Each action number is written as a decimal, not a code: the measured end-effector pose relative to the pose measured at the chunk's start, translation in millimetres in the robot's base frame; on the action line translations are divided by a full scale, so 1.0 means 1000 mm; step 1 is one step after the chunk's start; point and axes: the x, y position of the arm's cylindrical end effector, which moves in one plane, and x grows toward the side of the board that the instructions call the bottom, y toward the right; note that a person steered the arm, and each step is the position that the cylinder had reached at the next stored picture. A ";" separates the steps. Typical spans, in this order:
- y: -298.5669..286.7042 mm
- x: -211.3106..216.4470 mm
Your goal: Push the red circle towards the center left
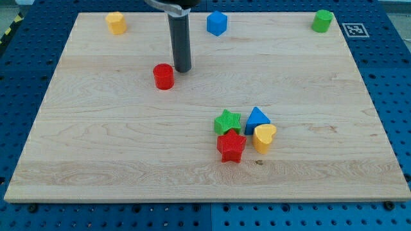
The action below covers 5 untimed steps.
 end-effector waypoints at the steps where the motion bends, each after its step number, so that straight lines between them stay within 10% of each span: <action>1: -0.004 0.000; 5: -0.024 0.037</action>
